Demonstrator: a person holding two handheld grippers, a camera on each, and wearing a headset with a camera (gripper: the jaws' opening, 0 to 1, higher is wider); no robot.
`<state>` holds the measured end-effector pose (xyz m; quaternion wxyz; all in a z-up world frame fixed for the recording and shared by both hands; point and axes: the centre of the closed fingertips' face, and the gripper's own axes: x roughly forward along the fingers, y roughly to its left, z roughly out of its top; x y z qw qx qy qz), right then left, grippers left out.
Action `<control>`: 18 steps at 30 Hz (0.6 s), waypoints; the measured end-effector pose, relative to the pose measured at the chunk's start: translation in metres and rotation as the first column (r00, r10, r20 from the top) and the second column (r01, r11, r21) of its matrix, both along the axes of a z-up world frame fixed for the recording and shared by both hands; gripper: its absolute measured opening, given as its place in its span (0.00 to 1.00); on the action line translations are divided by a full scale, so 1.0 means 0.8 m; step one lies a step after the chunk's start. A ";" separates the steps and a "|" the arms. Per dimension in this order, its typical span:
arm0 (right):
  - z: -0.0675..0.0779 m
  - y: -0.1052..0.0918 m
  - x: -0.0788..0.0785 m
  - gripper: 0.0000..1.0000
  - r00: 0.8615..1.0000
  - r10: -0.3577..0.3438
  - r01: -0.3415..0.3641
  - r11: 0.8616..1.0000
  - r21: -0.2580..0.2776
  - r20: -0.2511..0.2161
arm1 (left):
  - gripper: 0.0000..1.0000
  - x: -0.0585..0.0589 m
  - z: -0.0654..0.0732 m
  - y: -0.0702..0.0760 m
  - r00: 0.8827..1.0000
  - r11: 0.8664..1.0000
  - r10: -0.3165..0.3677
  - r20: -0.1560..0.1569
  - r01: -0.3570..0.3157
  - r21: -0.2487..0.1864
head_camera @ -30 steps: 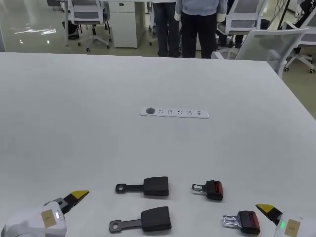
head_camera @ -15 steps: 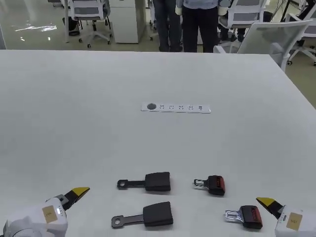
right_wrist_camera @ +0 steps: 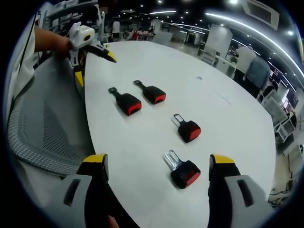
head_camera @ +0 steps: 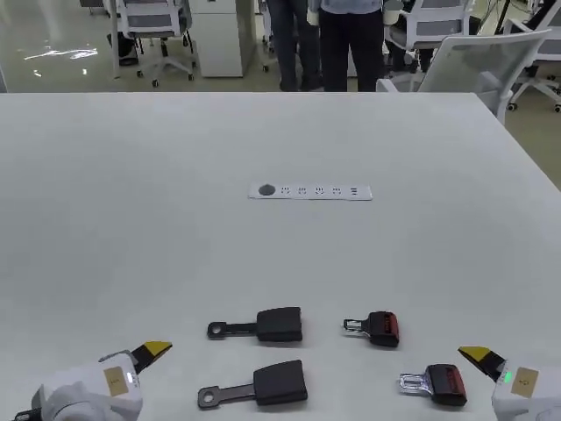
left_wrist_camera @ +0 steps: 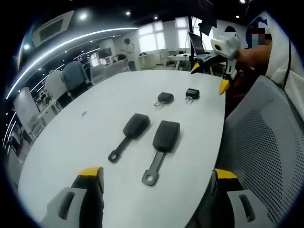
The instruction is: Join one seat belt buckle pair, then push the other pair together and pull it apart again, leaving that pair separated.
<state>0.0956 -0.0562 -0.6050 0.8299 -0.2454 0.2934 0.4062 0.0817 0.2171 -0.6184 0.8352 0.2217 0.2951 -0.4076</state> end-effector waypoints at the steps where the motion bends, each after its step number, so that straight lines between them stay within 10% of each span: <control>1: -0.002 -0.001 0.002 0.85 1.000 0.009 -0.009 1.000 -0.004 -0.001 | 0.95 0.001 -0.001 -0.003 1.000 1.000 -0.007 -0.003 0.007 0.002; 18: -0.052 -0.023 0.024 0.68 0.989 0.119 -0.123 0.991 -0.049 -0.085 | 0.91 0.028 -0.027 -0.047 0.992 0.994 -0.070 -0.106 0.078 0.080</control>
